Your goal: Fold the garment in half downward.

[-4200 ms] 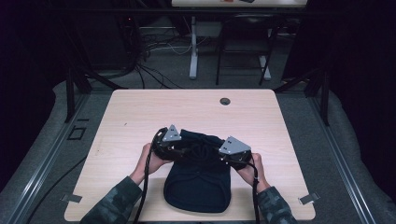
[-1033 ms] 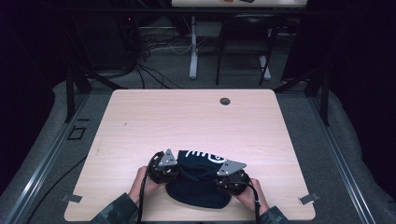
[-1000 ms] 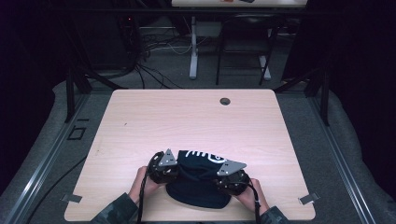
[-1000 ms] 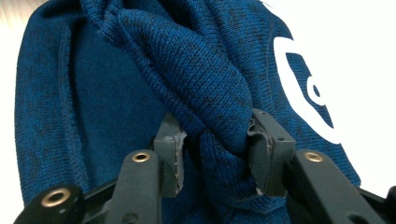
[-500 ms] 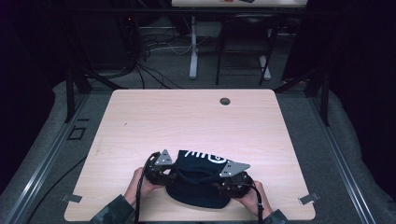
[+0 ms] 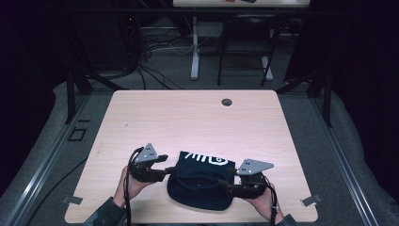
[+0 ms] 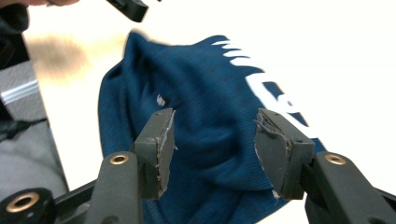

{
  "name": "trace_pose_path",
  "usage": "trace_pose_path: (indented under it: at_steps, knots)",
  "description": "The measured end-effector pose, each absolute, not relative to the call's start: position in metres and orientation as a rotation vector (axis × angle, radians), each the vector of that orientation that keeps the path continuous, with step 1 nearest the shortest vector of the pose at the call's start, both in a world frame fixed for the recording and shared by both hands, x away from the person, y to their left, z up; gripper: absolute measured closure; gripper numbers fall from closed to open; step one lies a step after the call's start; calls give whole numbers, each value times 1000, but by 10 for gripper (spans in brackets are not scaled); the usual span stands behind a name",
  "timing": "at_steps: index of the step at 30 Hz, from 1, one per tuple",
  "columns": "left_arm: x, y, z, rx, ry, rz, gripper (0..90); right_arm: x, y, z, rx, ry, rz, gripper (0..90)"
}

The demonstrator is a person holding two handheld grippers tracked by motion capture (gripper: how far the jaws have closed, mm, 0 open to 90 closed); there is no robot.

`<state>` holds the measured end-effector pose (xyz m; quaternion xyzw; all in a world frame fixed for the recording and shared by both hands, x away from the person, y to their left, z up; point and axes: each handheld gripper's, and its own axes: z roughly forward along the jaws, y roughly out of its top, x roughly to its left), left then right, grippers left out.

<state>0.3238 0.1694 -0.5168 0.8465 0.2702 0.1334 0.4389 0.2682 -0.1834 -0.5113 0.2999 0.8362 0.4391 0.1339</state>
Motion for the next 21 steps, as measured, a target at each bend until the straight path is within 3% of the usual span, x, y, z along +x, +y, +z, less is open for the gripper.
trace_pose_path:
  at_steps: [16, 21]
  knots:
    - [334, 117, -543, 2235, 577, 254, 442, 302, -148, -537, 962, 2396, 1049, 472]
    - [334, 118, -551, 2264, 569, 226, 424, 299, -142, -545, 956, 2431, 989, 386]
